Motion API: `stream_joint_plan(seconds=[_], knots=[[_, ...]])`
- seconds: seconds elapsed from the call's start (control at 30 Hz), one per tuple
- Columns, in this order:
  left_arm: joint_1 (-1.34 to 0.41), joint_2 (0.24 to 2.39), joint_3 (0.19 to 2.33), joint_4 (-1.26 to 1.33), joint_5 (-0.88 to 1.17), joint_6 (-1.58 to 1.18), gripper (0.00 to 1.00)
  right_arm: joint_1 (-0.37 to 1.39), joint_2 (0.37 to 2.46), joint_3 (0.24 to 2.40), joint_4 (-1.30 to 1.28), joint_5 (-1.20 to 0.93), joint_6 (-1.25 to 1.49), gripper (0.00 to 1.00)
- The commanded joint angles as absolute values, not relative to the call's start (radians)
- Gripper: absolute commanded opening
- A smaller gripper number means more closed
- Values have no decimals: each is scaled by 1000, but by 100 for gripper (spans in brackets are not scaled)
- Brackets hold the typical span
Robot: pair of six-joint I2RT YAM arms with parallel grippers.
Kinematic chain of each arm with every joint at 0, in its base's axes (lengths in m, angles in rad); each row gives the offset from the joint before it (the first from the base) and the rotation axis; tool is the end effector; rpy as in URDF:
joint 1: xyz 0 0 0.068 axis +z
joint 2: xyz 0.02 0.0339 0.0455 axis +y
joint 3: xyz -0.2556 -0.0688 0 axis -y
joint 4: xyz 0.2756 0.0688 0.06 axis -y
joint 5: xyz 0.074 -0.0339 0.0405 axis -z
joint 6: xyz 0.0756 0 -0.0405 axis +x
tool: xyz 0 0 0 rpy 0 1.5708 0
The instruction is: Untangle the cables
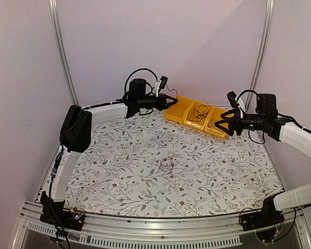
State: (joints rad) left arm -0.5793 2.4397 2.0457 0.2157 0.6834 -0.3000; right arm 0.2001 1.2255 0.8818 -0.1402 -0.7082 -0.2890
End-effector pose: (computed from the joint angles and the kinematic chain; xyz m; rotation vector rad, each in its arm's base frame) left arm 0.4954 -0.3811 0.2046 0.7794 1.7057 -1.2181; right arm 0.3132 0.1137 0.2565 -0.8917 1.7806 0.6656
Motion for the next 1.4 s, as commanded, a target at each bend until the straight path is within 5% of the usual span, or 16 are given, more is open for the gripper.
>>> stream_joint_plan(seconds=[0.0, 0.53, 0.6, 0.73, 0.8, 1.37], knots=[[-563, 2553, 2185, 279, 775, -379, 0, 197, 1253, 881, -129, -733, -324, 71], [-579, 2881, 2507, 439, 578, -509, 0, 195, 1328, 918, -192, -740, -368, 71], [-583, 2891, 2512, 434, 528, -507, 6, 197, 1331, 920, -197, -741, -369, 71], [-586, 2896, 2530, 377, 500, -510, 51, 196, 1332, 923, -202, -739, -374, 71], [-587, 2860, 2508, 325, 505, -492, 58, 196, 1328, 925, -206, -740, -374, 71], [-621, 2140, 1678, 192, 378, -322, 47, 196, 1300, 924, -230, -768, -426, 71]])
